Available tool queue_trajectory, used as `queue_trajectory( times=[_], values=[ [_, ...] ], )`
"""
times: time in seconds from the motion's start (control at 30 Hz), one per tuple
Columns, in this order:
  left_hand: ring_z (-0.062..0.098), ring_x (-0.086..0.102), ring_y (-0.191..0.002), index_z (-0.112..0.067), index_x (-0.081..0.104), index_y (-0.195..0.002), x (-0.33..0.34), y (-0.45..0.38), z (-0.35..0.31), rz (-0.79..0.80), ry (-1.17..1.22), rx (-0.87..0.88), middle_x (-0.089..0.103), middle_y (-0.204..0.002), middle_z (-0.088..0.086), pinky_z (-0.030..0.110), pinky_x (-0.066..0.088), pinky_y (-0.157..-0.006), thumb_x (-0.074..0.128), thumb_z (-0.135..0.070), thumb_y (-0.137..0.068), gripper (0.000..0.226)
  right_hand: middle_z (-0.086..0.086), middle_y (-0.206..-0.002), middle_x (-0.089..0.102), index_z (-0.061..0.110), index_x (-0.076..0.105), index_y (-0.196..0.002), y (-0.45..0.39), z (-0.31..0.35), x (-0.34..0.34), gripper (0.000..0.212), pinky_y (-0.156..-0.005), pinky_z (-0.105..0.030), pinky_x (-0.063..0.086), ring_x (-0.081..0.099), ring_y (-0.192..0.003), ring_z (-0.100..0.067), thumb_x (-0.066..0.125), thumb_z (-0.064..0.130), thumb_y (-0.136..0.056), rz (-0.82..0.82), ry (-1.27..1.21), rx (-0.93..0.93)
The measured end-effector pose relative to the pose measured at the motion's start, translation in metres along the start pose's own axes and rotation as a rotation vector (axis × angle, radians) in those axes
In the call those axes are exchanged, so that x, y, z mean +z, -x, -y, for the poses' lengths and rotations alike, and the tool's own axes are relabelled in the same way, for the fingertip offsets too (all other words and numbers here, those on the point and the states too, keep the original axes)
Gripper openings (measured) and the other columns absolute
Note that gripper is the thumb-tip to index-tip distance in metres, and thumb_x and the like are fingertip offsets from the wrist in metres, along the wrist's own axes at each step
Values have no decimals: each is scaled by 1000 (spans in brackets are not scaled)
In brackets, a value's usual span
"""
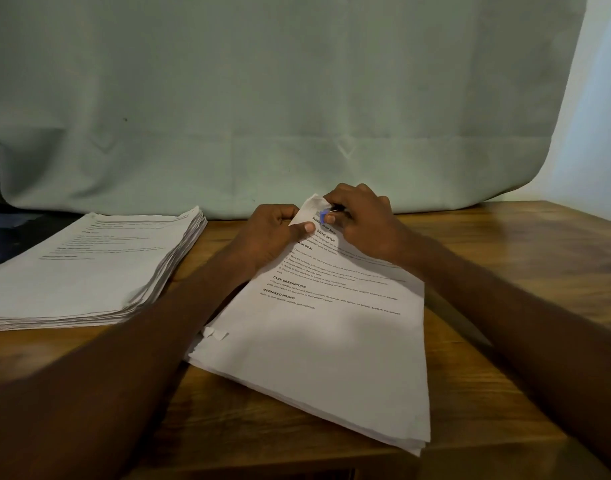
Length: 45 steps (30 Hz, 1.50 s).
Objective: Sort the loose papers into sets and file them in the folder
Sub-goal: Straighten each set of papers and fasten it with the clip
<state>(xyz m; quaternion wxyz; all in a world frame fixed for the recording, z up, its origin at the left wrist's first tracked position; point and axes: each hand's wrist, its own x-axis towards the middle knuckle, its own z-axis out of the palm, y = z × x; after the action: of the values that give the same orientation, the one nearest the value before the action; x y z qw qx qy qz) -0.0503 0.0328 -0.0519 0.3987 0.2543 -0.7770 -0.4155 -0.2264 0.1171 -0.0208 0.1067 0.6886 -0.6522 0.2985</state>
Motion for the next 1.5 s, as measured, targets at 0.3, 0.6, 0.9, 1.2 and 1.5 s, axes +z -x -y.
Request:
queue_trajectory(
  times=[0.3,0.6,0.9,1.2,1.5],
  values=[
    [11,74,-84,-14,76,-104,1,0,-3,19,18,-3,79,-91,-2,20,55,-72,76,-19,-92,14,2,-87,68,19,70,-92,0,1,5,10,-83,-42,48,61,-84,-21,62,20,-98,-87,-36,27],
    [13,76,-86,-17,75,-111,-5,0,-9,-35,59,-124,79,-94,-2,23,58,-74,75,-15,-92,19,-5,-129,67,16,57,-139,5,2,6,36,-99,-38,50,61,-110,-17,57,23,-103,18,-261,26],
    [22,72,-67,-6,75,-94,-27,2,-20,-217,160,-325,78,-79,8,23,55,-59,74,-7,-85,9,7,-111,67,21,65,-131,4,-23,2,29,-77,-7,38,58,-89,-1,58,21,-103,-32,-300,119],
    [6,60,-38,0,69,-100,-23,16,-38,-329,227,-318,67,-76,12,13,40,-35,72,-9,-90,13,1,-118,71,23,66,-123,6,-32,0,26,-96,-41,52,65,-108,-23,55,31,-101,-149,-117,311],
    [33,72,-86,-3,70,-112,-27,14,-35,-381,372,-436,76,-104,18,37,60,-71,73,-24,-92,29,-5,-102,61,18,53,-102,21,-71,-17,11,-93,-45,49,54,-93,-24,53,29,-100,29,325,532]
  ],
)
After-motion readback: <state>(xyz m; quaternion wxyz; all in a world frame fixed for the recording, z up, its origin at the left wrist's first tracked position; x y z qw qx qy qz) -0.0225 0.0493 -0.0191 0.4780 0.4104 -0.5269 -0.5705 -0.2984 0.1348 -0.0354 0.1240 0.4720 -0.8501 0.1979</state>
